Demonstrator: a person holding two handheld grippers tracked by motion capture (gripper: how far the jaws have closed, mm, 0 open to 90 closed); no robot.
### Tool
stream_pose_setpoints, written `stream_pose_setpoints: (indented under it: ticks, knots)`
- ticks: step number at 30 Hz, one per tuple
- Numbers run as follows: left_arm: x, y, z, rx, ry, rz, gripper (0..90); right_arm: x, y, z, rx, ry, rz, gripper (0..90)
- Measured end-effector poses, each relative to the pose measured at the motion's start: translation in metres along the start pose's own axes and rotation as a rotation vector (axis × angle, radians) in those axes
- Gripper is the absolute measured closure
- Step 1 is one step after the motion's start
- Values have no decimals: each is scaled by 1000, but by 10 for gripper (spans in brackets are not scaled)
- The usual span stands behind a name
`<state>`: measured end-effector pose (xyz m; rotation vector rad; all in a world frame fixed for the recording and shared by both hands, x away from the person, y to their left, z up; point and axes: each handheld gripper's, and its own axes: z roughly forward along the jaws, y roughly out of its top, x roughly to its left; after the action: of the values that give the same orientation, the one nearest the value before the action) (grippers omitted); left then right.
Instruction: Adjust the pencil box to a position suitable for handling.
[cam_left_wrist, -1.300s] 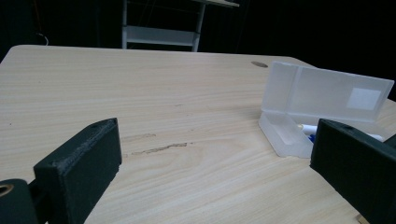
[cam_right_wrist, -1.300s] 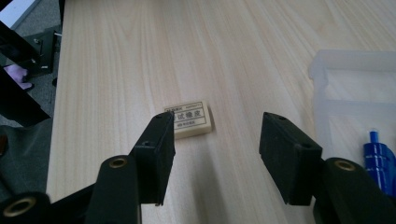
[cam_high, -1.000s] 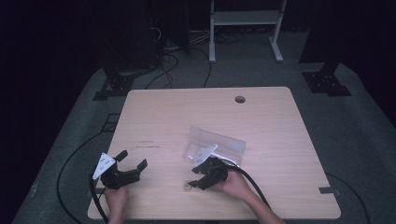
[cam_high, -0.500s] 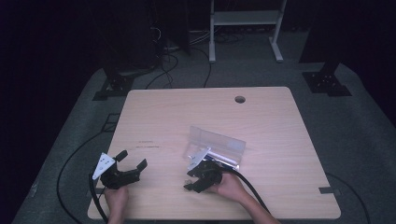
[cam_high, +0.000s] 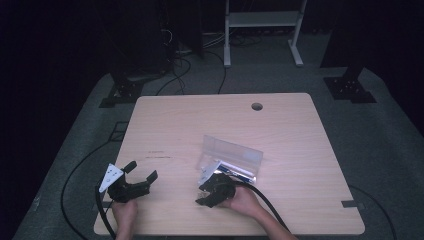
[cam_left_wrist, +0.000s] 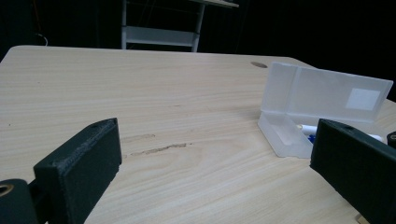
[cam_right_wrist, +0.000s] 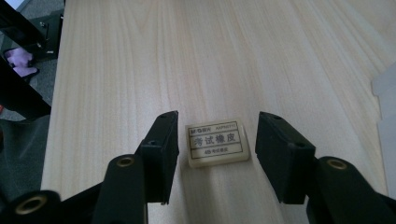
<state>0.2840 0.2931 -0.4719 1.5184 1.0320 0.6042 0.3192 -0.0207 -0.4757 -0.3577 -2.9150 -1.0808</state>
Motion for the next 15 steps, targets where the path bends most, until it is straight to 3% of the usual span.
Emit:
stream_pose_setpoints:
  ticks: [15]
  knots:
    - [0, 0, 0, -1, -1, -2, 11, 2, 0, 4, 21, -5, -17, 571]
